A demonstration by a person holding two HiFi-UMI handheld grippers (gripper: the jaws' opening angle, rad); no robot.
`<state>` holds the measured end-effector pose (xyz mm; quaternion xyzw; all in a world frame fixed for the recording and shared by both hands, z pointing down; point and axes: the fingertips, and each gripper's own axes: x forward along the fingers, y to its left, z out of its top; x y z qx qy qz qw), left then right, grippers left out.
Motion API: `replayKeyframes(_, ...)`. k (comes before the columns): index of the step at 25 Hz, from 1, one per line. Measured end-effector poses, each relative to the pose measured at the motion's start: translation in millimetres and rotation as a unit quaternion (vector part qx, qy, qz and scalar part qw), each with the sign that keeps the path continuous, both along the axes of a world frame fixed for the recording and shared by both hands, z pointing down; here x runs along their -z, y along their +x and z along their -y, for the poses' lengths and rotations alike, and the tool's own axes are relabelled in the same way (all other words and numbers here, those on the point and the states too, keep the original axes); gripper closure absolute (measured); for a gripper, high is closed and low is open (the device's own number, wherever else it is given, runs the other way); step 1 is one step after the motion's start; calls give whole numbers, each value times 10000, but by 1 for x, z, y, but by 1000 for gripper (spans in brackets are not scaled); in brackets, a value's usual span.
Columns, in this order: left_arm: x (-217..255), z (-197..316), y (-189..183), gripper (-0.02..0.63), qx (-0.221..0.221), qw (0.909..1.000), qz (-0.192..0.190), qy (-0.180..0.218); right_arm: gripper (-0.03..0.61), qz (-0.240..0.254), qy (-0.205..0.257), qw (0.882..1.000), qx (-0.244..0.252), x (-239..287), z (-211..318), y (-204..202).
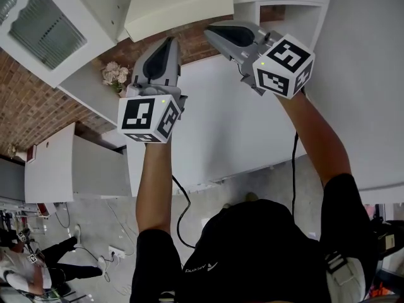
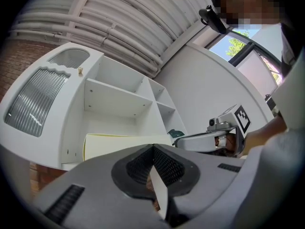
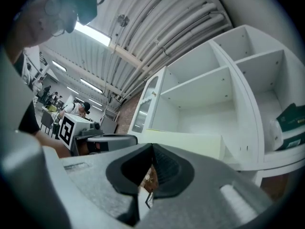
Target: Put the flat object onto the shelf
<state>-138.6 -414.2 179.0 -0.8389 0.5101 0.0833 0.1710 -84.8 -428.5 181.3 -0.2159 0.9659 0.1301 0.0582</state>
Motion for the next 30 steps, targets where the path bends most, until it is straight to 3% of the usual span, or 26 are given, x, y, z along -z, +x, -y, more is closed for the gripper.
replayKeyframes(13, -6, -37, 9, 617, -214, 9996, -160, 69, 577, 481, -23, 9985, 247, -8, -35, 12)
replayKeyframes(30, -17, -60, 16, 617, -242, 9995, -190, 15, 578, 445, 136, 9987, 196, -24, -61, 13)
